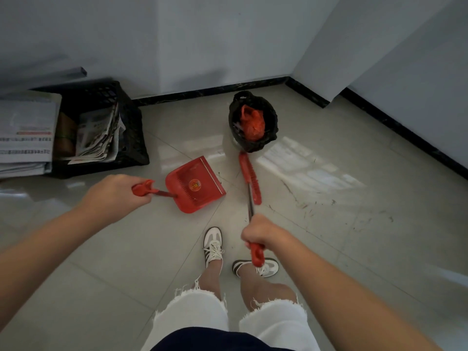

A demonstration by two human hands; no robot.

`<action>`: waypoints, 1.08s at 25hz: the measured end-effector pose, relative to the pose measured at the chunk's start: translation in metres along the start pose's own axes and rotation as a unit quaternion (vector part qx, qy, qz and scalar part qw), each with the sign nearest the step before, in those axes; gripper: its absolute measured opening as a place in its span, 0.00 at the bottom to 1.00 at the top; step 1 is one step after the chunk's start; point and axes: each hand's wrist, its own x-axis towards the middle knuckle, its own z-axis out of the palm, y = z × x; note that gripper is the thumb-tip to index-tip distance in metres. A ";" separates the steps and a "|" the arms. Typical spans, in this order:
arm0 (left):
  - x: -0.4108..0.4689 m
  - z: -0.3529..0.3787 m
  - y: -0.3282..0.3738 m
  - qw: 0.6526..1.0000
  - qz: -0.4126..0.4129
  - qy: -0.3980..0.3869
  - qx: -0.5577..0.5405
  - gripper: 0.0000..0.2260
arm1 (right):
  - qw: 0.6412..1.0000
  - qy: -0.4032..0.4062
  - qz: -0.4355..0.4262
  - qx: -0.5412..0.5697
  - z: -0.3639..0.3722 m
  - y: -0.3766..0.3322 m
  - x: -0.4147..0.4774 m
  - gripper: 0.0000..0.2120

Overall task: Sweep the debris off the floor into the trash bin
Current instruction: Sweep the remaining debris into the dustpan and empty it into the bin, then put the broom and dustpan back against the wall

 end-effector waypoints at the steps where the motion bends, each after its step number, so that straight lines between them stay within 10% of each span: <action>1: 0.003 0.000 0.005 1.000 0.001 0.003 0.000 0.11 | 1.000 -0.012 -0.008 -0.025 0.010 -0.003 -0.004 0.09; 4: 0.004 0.001 0.015 1.000 0.007 0.009 0.001 0.10 | 0.995 -0.053 -0.039 -0.081 0.033 -0.007 -0.021 0.03; 15: -0.035 -0.001 -0.037 0.998 -0.022 0.013 -0.051 0.10 | 0.997 -0.034 -0.037 -0.064 -0.079 0.044 -0.121 0.36; 27: -0.081 -0.094 0.008 0.986 0.085 0.010 -0.143 0.08 | 0.990 0.105 0.038 -0.091 -0.134 0.127 -0.118 0.25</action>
